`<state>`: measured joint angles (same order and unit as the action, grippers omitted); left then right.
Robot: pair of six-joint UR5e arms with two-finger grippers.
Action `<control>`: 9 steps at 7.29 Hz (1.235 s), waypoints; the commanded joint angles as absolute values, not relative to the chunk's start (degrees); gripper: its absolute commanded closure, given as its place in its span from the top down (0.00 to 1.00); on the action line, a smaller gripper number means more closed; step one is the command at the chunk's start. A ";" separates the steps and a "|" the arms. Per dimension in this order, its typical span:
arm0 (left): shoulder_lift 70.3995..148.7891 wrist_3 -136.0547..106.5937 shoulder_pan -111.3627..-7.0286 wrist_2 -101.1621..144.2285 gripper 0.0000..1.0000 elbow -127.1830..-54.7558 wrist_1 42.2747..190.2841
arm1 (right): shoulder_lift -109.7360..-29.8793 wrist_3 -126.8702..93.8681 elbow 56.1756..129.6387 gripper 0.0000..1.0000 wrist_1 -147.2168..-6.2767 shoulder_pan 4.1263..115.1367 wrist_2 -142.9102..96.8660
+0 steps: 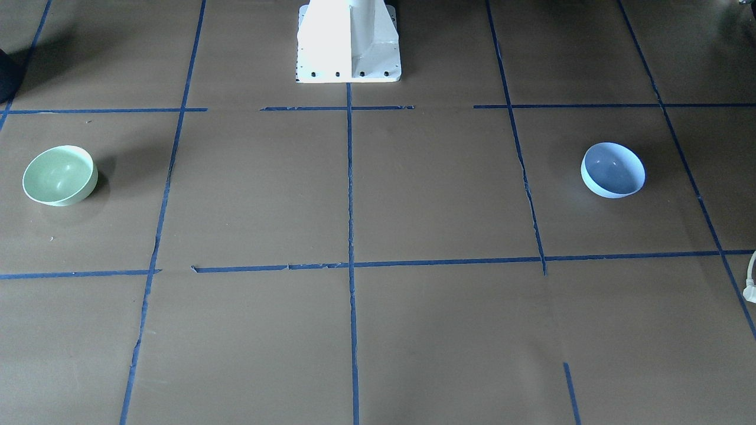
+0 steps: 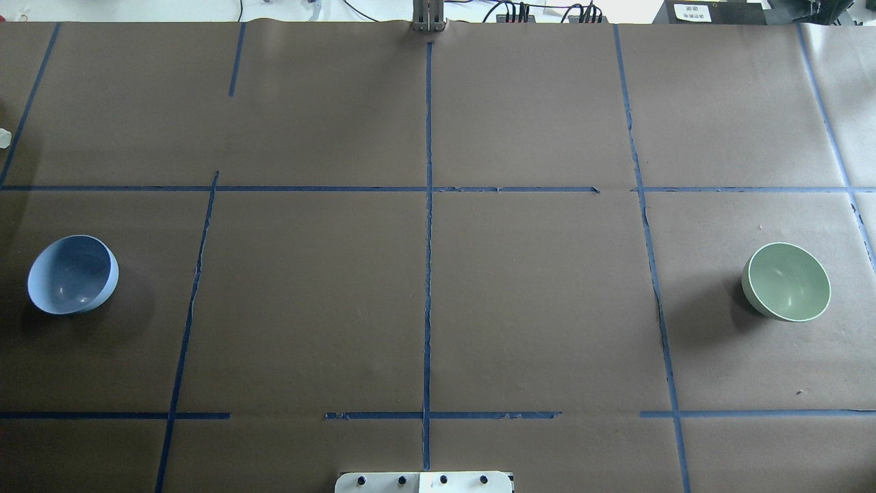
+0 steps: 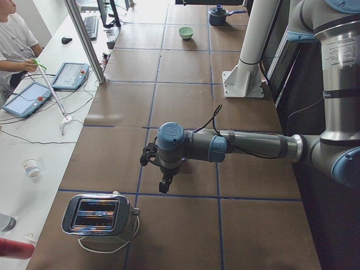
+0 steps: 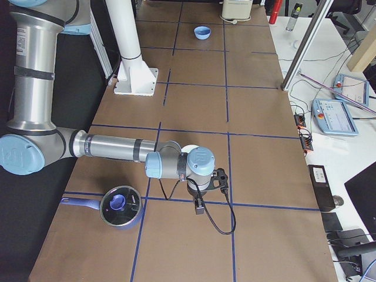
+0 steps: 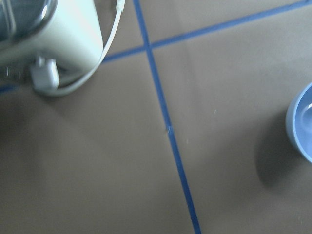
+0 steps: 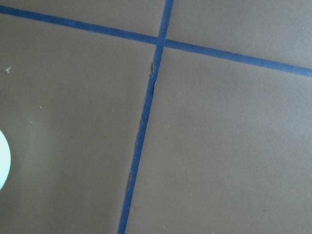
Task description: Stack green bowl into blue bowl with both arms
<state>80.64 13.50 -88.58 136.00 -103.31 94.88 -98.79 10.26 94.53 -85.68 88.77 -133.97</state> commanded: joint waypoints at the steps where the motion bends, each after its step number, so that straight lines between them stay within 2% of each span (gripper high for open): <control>1: 81.65 13.71 -86.50 141.40 1.00 -100.73 99.12 | -99.05 10.11 94.48 1.00 -85.69 88.25 -135.00; 2: 81.30 11.80 -84.57 141.50 1.00 -100.46 105.67 | -99.05 10.11 94.48 1.00 -85.69 88.24 -135.00; 4: 80.95 -10.62 -76.34 140.29 1.00 -100.11 111.49 | -99.05 10.02 94.48 1.00 -85.61 87.63 -135.35; 6: 77.36 -32.15 -66.42 131.08 1.00 -99.93 123.52 | -99.05 10.11 94.48 1.00 -85.61 87.54 -135.35; 9: 77.34 -45.16 -54.95 119.91 0.98 -99.06 127.18 | -99.05 10.11 94.40 1.00 -85.61 87.54 -135.35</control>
<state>77.38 -41.01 -58.87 124.50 -99.53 126.29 -99.05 10.11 94.46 -85.61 87.55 -135.35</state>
